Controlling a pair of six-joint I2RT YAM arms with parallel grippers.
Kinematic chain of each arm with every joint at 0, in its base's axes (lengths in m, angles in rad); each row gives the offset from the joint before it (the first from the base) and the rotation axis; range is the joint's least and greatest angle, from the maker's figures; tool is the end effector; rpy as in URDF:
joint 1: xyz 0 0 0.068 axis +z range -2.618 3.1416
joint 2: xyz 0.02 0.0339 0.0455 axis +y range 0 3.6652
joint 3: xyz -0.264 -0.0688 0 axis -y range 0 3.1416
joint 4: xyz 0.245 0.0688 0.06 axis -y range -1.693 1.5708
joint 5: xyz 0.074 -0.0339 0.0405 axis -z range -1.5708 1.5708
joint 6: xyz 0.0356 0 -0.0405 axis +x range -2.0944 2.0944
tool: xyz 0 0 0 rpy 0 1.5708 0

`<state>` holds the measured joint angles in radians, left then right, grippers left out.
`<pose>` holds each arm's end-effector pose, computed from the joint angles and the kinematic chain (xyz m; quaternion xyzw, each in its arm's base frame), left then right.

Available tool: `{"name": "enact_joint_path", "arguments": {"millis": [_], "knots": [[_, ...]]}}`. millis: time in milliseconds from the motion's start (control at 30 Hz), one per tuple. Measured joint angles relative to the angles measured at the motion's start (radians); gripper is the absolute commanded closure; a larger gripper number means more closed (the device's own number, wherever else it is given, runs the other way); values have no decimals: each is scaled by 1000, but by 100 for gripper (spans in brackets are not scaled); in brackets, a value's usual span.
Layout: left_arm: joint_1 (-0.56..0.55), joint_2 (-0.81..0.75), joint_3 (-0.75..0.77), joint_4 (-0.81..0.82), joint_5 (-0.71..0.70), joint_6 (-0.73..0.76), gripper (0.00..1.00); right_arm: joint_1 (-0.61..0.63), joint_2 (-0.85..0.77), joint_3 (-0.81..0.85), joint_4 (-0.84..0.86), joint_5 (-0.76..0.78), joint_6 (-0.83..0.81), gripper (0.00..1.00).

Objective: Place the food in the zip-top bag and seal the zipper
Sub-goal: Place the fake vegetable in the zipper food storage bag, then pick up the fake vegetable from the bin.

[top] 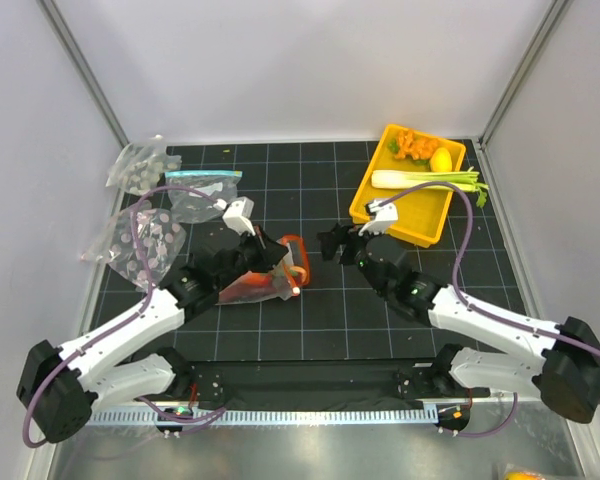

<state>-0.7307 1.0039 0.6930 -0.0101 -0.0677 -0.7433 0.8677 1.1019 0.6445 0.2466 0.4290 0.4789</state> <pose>0.1757 -0.1542 0.2838 -0.0249 0.8104 -0.3726 0.4514 0.1736 0.1819 0.2724 -0.0154 0.7713 0.2537 0.5835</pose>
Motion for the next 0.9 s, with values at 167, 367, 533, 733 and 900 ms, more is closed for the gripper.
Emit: {"name": "enact_joint_path", "arguments": {"millis": [167,367,533,733,900], "knots": [[0,58,-6,2,-1,0,100,0,-112,-18,-34,143,2,5],[0,61,-10,10,-3,0,100,0,-188,-52,-53,284,2,2],[0,61,-10,13,-1,0,100,0,-175,-52,-59,314,3,2],[0,61,-10,13,6,-1,100,0,-126,-51,-89,320,3,2],[0,61,-10,13,8,0,100,0,-122,-49,-104,325,3,1]]}}
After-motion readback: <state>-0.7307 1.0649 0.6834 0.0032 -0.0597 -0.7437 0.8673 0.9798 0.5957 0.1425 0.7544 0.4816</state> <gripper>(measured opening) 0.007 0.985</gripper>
